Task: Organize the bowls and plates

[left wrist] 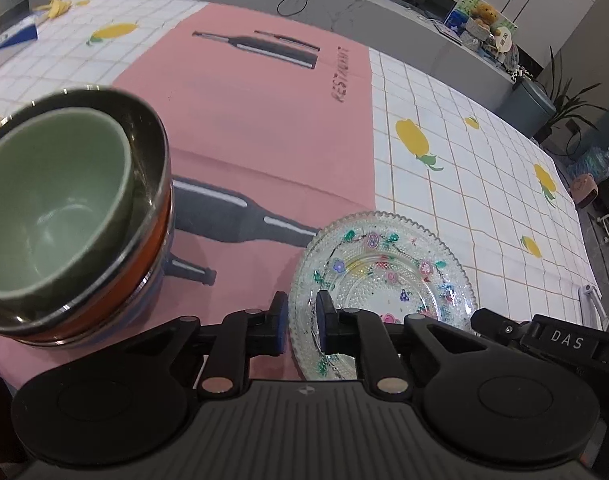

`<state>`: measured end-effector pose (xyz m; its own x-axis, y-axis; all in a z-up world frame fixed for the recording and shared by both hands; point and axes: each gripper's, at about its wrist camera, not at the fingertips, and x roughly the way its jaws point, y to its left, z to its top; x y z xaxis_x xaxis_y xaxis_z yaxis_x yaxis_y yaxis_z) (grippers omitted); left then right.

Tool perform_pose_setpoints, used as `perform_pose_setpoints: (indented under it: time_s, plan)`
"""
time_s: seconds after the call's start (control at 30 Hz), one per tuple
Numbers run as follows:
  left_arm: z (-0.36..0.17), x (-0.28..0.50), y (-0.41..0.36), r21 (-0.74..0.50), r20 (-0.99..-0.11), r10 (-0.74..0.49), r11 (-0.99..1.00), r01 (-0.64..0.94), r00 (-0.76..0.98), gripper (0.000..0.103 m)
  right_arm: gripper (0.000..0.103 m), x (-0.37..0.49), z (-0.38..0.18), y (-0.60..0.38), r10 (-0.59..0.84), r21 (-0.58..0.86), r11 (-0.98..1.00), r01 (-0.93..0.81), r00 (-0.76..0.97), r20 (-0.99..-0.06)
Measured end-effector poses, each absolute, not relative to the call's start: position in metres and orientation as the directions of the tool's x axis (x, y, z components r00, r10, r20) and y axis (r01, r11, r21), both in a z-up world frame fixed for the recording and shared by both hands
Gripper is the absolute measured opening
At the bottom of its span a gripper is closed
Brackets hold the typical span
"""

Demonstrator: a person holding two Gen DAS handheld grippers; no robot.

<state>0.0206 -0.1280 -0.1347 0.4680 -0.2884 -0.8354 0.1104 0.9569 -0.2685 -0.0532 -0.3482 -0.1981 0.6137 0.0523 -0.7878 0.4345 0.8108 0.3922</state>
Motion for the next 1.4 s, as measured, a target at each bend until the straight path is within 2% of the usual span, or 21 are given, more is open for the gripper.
perform_pose_setpoints:
  time_s: [0.03,0.1,0.13,0.67,0.73,0.87,1.03,1.13,1.4]
  plan:
    - [-0.132,0.019,-0.129,-0.253,-0.833,-0.283,0.959,0.127,0.475,0.016,0.013,-0.054,-0.196,-0.347,0.044,0.385,0.818,0.428,0.62,-0.783]
    - [-0.126,0.016,-0.129,-0.221,-0.828,-0.271,0.962,0.158,0.492,0.019,0.028,-0.055,-0.193,-0.345,0.041,0.381,0.825,0.416,0.629,-0.776]
    - [-0.123,0.014,-0.129,-0.209,-0.825,-0.268,0.963,0.171,0.497,0.02,0.032,-0.055,-0.192,-0.344,0.04,0.379,0.827,0.415,0.628,-0.777]
    - [-0.054,-0.004,-0.101,-0.124,-0.746,-0.3,0.94,0.318,0.595,0.032,0.054,-0.057,-0.151,-0.3,-0.057,0.218,0.894,0.391,0.583,-0.811]
    - [-0.044,-0.003,-0.091,-0.123,-0.736,-0.296,0.943,0.31,0.609,0.036,0.06,-0.056,-0.144,-0.292,-0.06,0.206,0.901,0.381,0.581,-0.812]
    - [-0.029,0.002,-0.069,-0.112,-0.711,-0.281,0.95,0.29,0.645,0.047,0.065,-0.053,-0.129,-0.276,-0.032,0.215,0.912,0.349,0.585,-0.81]
    - [-0.019,0.009,-0.035,-0.119,-0.7,-0.269,0.957,0.264,0.661,0.065,0.083,-0.047,-0.116,-0.254,0.018,0.249,0.918,0.309,0.594,-0.804]
    - [-0.02,0.019,-0.012,-0.131,-0.712,-0.237,0.97,0.207,0.66,0.072,0.083,-0.039,-0.116,-0.241,0.072,0.28,0.918,0.282,0.576,-0.814]
    - [-0.05,0.042,0.041,-0.22,-0.787,-0.18,0.976,0.004,0.59,0.072,0.084,-0.011,-0.131,-0.202,0.252,0.414,0.879,0.236,0.507,-0.824]
